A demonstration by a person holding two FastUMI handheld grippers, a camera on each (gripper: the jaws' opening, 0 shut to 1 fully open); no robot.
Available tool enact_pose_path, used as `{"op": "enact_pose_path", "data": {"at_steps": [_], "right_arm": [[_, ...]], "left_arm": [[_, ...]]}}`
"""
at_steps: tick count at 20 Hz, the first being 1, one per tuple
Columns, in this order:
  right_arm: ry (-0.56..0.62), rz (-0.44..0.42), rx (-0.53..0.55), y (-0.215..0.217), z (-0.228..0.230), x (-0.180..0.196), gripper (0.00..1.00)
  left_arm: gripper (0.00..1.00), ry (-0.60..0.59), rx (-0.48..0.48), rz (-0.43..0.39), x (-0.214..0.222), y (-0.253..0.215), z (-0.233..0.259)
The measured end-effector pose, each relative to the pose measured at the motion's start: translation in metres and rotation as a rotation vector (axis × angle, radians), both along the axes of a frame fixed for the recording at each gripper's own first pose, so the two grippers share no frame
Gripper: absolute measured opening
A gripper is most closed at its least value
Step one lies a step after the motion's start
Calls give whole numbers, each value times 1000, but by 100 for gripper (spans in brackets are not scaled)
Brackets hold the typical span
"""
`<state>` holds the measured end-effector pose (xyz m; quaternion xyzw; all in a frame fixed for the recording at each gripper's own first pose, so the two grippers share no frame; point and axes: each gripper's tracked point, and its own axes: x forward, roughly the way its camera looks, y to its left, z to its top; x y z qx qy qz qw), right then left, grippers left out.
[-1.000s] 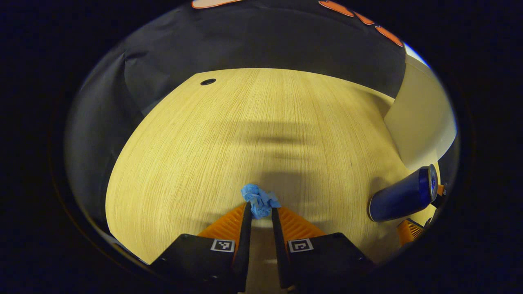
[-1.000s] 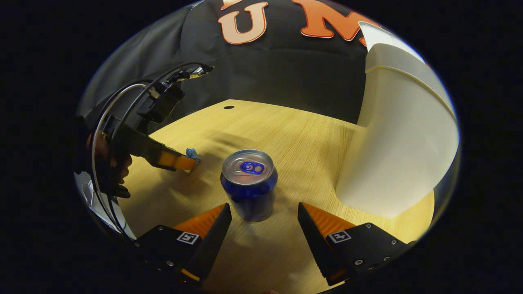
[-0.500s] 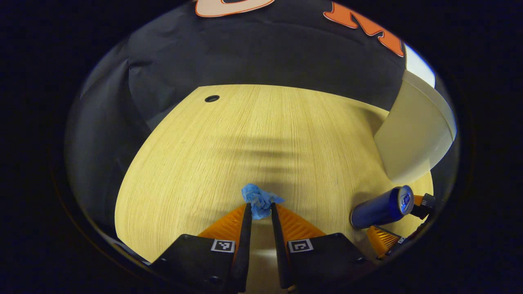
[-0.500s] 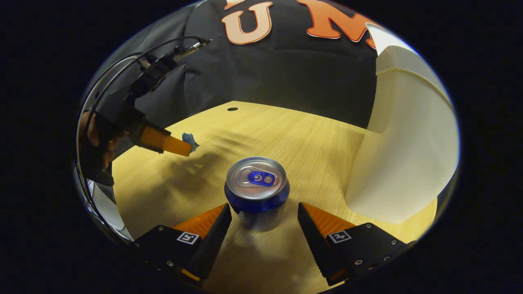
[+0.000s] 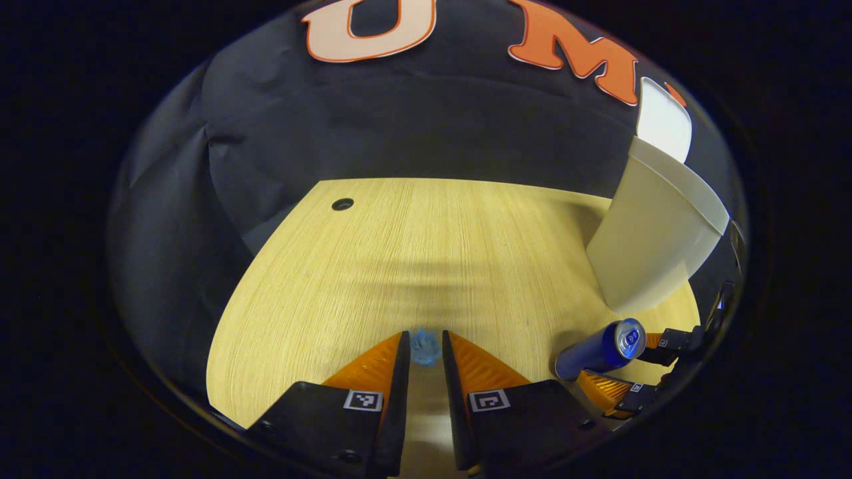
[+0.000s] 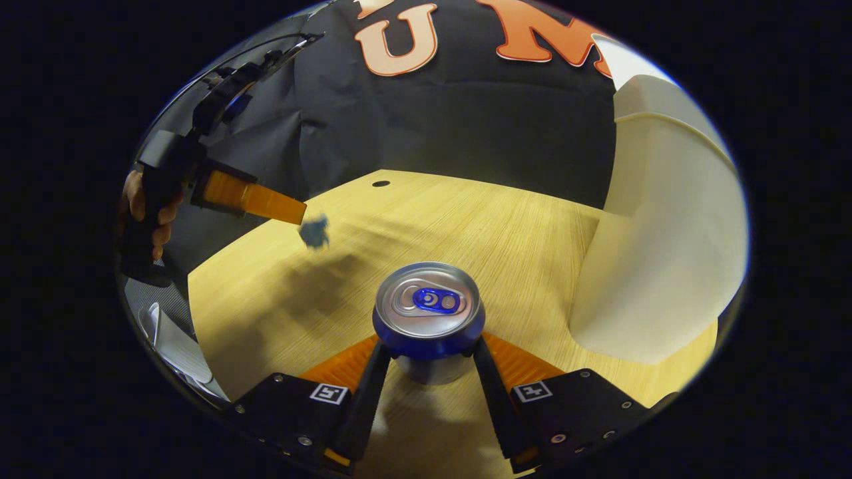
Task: Press the lid of the desktop garbage bin to open it, pick up the crumpled paper on the desktop and throw it into the bin, then pick up the pop can on the desktop and drop it into the bin, and finally close the garbage bin lid.
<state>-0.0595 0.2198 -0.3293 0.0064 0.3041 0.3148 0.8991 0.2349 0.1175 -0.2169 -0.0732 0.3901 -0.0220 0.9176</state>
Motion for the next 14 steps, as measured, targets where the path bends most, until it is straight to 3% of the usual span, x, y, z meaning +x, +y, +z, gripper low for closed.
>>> {"op": "enact_pose_path", "data": {"at_steps": [2,3,5,7,8,10,14], "right_arm": [[-11,-21,-7,-9,9,-3,75],[-9,-35,-12,-16,9,-7,70],[-12,-59,-28,-29,13,-11,75],[-13,-84,-42,-40,12,-14,70],[-10,-94,-47,-46,12,-18,75],[-12,-117,-58,-55,15,-20,75],[-5,-168,-73,-69,17,-22,75]], "left_arm": [[33,-43,-9,-21,4,-5,14],[33,-53,-9,-30,3,-5,16],[33,-17,-26,-49,1,-13,0],[33,28,-25,-67,-2,-21,-23],[47,42,-20,-84,-4,-23,-35],[76,71,12,-105,-3,-20,-56],[75,140,36,-120,6,-22,-98]]}}
